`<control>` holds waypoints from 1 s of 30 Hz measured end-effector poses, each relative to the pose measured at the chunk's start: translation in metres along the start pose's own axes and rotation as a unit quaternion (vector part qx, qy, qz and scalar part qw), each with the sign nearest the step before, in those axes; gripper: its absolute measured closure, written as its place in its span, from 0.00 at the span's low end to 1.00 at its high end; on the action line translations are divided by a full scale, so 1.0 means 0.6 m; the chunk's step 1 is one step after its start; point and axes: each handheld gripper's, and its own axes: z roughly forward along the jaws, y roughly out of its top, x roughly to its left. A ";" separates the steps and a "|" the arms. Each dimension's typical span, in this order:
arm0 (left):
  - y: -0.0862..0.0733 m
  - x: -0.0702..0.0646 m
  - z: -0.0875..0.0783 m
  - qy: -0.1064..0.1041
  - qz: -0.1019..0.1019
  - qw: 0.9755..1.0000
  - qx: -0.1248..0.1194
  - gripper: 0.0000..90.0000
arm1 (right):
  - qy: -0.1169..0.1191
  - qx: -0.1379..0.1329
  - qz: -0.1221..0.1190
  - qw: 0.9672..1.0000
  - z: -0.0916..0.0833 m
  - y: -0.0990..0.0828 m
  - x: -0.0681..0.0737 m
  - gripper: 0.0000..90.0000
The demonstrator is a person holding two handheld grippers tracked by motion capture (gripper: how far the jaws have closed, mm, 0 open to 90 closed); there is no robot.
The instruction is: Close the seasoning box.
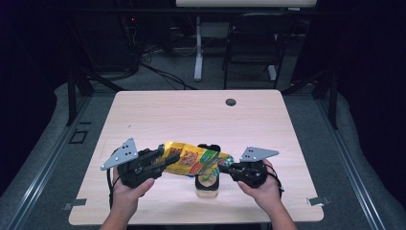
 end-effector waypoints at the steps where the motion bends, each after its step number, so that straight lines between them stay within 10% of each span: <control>1: 0.000 0.000 0.000 0.001 0.000 1.000 0.000 0.77 | 0.000 0.000 0.001 1.000 0.000 0.000 0.000 0.94; 30: 0.000 0.001 0.006 0.002 -0.004 1.000 -0.005 0.82 | 0.001 0.002 0.007 1.000 0.001 -0.002 -0.003 0.94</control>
